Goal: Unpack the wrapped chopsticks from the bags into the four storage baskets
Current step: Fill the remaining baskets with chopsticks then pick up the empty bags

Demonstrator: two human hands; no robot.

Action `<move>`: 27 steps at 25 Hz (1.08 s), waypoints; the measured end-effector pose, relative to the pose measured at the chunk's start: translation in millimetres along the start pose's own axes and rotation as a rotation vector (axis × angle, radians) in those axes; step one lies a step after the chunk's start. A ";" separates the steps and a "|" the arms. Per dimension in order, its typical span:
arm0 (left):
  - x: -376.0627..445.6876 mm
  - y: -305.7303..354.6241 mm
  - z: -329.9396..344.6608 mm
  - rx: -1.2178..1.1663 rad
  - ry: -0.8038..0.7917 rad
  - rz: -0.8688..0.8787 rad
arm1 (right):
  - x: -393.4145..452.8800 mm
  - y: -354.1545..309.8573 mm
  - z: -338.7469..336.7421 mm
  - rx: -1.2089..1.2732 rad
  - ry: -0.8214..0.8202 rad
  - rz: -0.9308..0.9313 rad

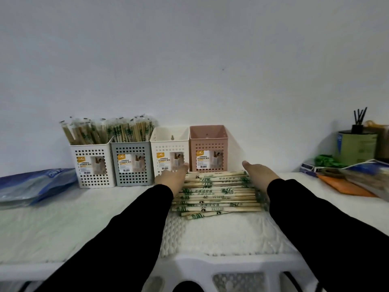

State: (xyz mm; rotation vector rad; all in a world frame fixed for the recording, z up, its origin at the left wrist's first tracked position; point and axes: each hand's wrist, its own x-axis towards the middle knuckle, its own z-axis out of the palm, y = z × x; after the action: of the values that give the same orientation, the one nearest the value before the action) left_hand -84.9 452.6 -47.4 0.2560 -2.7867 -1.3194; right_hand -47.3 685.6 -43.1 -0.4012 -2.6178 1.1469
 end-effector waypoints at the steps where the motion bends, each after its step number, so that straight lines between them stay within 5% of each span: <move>1: 0.5 -0.7 3.1 0.014 -0.012 0.017 | 2.4 -0.6 4.0 0.034 0.007 0.007; 6: -5.8 -2.4 7.8 -0.004 -0.115 0.206 | 11.4 2.9 12.0 0.181 -0.059 0.005; 10: -10.5 -8.2 -6.9 -0.276 -0.093 0.117 | 1.8 11.5 -1.3 0.289 -0.032 0.012; 13: -18.4 -14.4 -8.5 -0.235 -0.062 0.119 | -9.9 20.8 -8.5 0.126 0.005 -0.017; 17: -43.1 -10.6 8.1 -0.204 -0.140 0.099 | -23.1 20.5 10.0 -0.043 -0.142 -0.091; 20: -52.3 -10.5 9.6 -0.123 -0.037 0.127 | -27.3 21.7 13.5 0.035 -0.116 -0.099; 23: -71.2 -17.1 8.0 0.250 0.125 0.514 | -32.4 25.9 9.4 0.237 0.033 -0.117; 25: -87.1 -12.8 6.0 0.488 0.036 0.864 | -32.1 28.6 9.4 0.342 0.106 -0.145; 27: -96.9 -2.9 9.5 0.687 -0.089 0.934 | -35.4 29.2 10.0 0.300 0.081 -0.204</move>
State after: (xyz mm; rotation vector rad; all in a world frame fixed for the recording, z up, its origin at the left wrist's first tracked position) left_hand 9.8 474.4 -53.0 -0.9755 -2.6775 -0.1651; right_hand -13.5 685.5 -75.7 -0.1133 -2.3052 1.3894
